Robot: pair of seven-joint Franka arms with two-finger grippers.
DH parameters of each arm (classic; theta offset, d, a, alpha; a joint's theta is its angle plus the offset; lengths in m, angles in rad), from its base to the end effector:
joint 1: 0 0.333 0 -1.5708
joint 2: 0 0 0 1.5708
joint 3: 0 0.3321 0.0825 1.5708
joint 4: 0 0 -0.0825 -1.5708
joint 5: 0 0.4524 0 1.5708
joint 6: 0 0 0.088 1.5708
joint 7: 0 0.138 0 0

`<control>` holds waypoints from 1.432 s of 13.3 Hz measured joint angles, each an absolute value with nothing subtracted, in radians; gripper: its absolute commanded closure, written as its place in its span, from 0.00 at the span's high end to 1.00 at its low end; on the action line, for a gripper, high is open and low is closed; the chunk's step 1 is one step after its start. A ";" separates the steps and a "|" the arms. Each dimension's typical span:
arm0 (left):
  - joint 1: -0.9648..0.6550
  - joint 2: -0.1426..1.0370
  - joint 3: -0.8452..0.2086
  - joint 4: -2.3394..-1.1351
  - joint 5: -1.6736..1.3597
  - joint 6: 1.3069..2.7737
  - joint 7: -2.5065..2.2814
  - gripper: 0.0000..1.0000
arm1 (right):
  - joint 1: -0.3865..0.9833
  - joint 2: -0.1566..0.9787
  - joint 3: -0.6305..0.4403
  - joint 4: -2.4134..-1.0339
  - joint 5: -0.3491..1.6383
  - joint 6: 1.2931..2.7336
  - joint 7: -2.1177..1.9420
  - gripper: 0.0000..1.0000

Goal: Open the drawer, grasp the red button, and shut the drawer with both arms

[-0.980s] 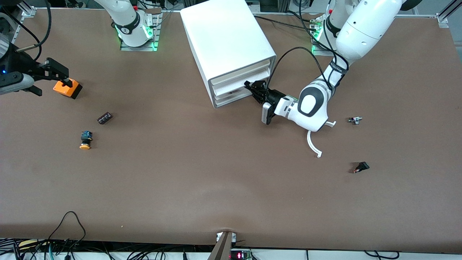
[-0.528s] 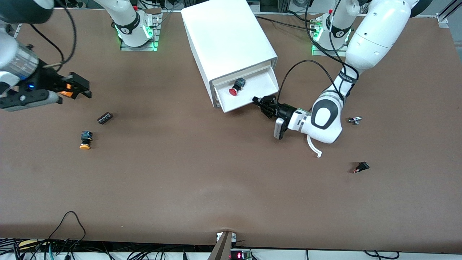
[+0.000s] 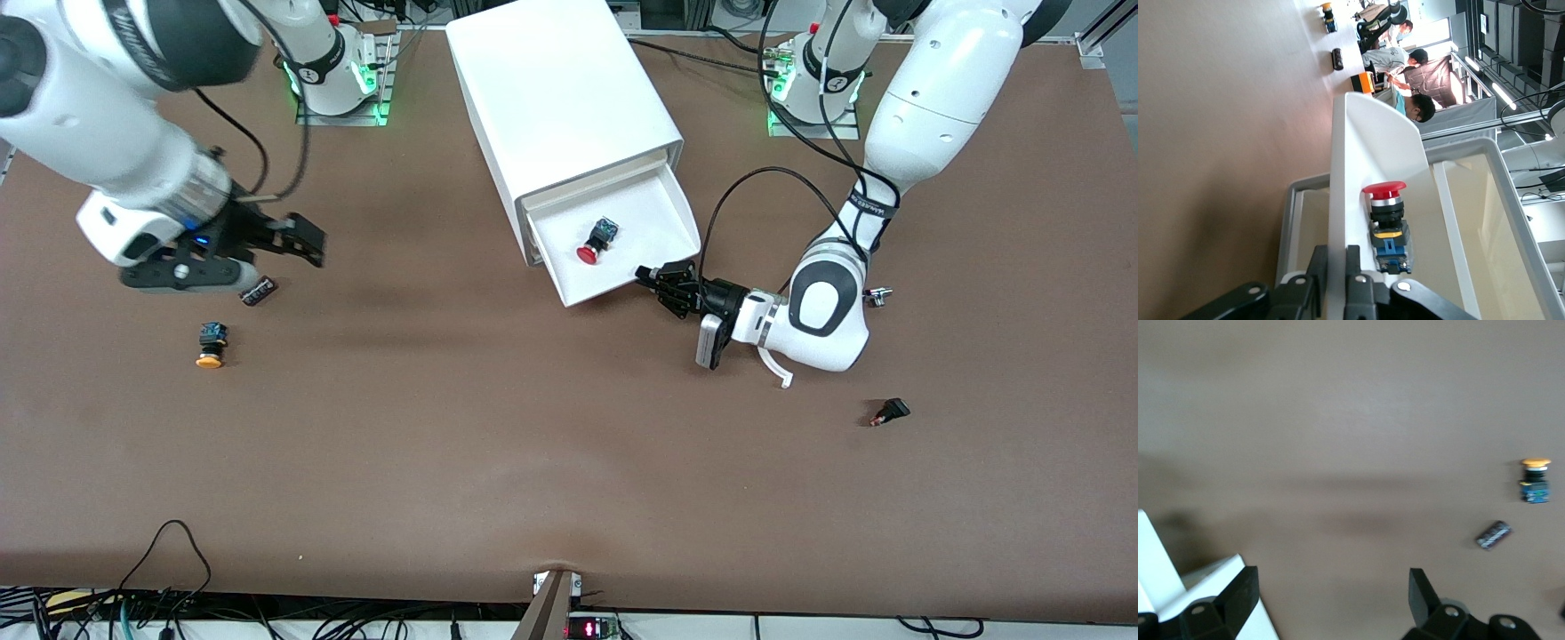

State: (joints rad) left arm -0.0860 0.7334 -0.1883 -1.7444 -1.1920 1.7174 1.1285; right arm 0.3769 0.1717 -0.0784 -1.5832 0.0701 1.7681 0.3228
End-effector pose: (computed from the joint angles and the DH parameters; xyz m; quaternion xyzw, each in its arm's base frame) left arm 0.6106 -0.2862 0.1283 0.7381 -0.2596 -0.0560 0.6202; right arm 0.6539 0.2131 0.5081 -0.9994 0.0182 0.0019 0.0285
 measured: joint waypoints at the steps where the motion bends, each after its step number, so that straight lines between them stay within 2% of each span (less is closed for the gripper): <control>1: -0.082 0.734 -0.187 -1.737 -1.191 1.723 1.144 1.00 | 0.412 0.202 -0.078 -1.561 0.070 1.784 0.391 0.99; 3: -0.070 0.735 -0.182 -1.714 -1.152 1.731 1.176 1.00 | 0.484 0.262 -0.076 -1.515 0.070 1.807 0.530 0.99; 6: -0.034 0.734 -0.182 -1.596 -0.966 1.722 1.156 1.00 | 0.577 0.353 -0.074 -1.435 0.073 1.842 0.747 0.99; 11: 0.024 0.713 -0.183 -1.331 -0.608 1.530 0.836 1.00 | 0.693 0.467 -0.032 -1.357 0.092 1.920 1.106 0.99; 19: 0.012 0.482 -0.209 -1.297 -0.013 1.436 0.345 1.00 | 0.834 0.546 -0.022 -1.351 0.095 1.984 1.428 0.99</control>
State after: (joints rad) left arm 0.0119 0.4825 -0.2092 -1.2973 -0.0135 1.4357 0.3448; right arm 0.8336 0.5456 -0.0223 -1.3515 0.0945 1.9843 1.4278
